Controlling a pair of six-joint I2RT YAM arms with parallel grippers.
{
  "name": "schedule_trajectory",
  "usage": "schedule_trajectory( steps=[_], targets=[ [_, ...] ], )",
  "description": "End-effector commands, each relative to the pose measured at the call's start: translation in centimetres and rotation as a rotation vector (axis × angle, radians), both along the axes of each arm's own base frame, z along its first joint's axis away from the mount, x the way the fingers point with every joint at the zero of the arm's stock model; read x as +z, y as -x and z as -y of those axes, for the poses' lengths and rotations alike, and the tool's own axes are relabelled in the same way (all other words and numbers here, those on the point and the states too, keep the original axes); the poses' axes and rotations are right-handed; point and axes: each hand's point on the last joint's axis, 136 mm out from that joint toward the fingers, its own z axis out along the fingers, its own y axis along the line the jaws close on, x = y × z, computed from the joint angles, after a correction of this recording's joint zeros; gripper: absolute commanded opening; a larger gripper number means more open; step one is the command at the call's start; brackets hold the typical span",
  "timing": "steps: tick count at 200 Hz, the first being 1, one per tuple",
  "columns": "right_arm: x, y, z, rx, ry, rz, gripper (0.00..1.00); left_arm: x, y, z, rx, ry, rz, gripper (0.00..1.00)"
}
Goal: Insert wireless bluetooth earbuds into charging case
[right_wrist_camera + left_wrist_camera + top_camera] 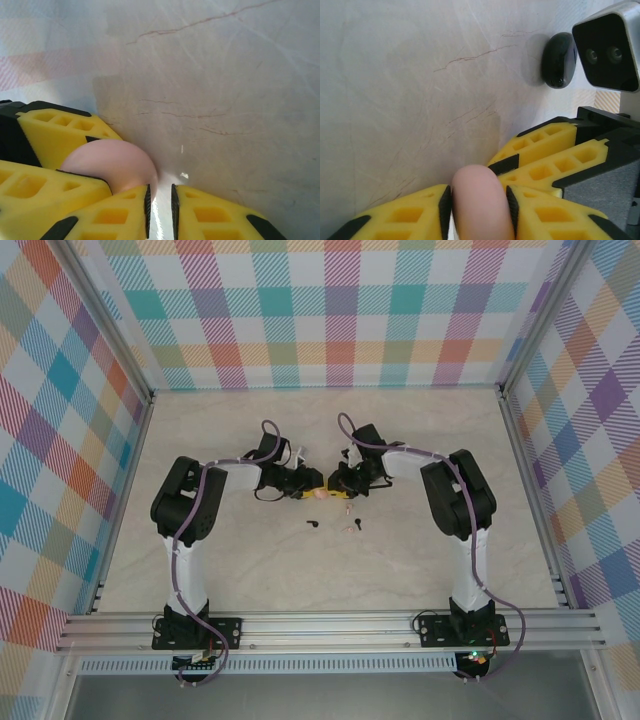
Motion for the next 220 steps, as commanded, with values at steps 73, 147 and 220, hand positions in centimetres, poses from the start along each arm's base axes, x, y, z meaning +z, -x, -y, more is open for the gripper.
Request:
schedule_trajectory(
  steps=[73,147,220],
  targets=[
    [-0.2,0.4,0.5,-0.008,0.040,0.003,0.26,-0.6,1.4,-0.3,-0.033,-0.082,-0.007,0.32],
    [0.1,0.4,0.8,-0.009,0.057,0.012,0.28,-0.2,1.4,-0.8,-0.034,-0.118,0.007,0.36],
    [0.5,0.5,1.0,-0.014,0.056,0.026,0.29,0.0,1.4,-0.6,-0.030,-0.095,0.003,0.21]
  ],
)
